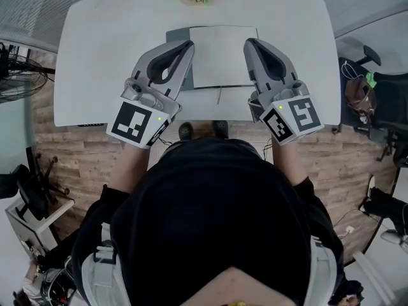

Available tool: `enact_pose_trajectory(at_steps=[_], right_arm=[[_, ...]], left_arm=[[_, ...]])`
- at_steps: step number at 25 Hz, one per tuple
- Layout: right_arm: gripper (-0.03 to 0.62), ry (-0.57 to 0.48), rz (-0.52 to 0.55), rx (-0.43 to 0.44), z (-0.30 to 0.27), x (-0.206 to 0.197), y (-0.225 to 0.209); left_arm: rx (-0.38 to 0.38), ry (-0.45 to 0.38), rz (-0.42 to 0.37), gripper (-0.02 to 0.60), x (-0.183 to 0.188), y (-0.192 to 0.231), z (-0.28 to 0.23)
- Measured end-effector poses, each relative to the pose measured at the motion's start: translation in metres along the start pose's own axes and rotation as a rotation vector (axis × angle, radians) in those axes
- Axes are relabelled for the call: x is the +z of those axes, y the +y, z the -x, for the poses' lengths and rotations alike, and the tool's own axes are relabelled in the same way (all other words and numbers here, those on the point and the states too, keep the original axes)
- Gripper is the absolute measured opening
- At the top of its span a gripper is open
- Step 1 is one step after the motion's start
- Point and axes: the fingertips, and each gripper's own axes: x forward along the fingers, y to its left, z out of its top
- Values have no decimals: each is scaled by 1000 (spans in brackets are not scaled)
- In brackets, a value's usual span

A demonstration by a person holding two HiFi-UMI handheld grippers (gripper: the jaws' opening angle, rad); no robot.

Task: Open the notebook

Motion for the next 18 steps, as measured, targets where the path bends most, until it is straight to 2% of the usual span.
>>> enact_pose_trajectory(at_steps=[5, 10, 18], right_arm=[[3, -13, 16, -12, 15, 4, -17], [3, -24, 28, -14, 17, 6, -23], [3, -35, 47, -7, 20, 9, -28]], left_arm=[[-9, -28, -8, 9, 9, -16, -17], [-4, -11, -1, 8, 3, -18, -22], [3, -38, -2, 8, 9, -21, -30]])
